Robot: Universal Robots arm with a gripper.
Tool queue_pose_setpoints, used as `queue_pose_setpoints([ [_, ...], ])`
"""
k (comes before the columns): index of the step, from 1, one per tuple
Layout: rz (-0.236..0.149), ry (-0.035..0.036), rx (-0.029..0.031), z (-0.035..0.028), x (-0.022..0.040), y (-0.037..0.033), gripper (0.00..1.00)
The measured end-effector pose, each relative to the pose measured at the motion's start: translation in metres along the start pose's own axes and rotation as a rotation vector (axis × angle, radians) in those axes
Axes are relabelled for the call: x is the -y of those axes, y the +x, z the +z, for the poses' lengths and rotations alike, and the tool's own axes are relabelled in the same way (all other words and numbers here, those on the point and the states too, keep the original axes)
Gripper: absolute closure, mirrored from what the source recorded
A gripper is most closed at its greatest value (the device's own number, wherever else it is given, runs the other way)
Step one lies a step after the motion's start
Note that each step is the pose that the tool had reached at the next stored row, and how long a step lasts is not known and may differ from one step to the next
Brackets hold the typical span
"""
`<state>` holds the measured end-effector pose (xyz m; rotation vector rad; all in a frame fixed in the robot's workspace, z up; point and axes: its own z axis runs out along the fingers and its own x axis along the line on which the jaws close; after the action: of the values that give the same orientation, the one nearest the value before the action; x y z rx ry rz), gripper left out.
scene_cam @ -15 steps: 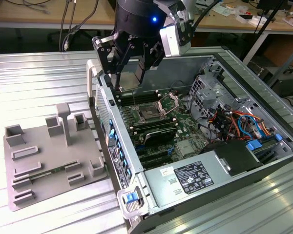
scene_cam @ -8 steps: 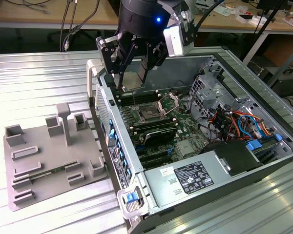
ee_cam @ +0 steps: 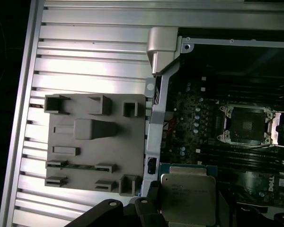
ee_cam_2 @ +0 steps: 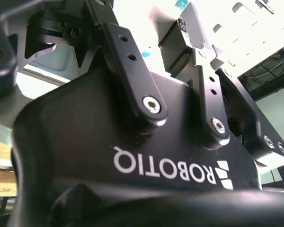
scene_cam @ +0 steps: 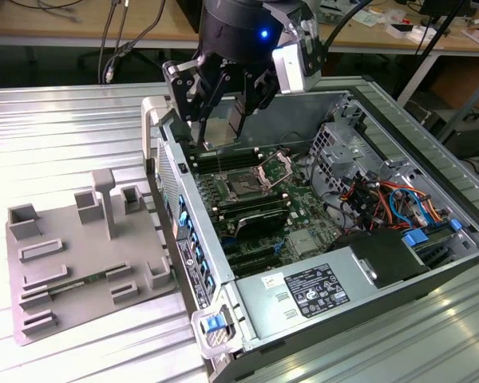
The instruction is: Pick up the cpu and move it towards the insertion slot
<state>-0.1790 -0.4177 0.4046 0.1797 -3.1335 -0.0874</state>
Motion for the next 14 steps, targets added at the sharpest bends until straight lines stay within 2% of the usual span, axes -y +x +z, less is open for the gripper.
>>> queue_pose_setpoints([
  [14,0.000,0.0000,0.0000,0.0027,0.0009,-0.0069,0.45],
])
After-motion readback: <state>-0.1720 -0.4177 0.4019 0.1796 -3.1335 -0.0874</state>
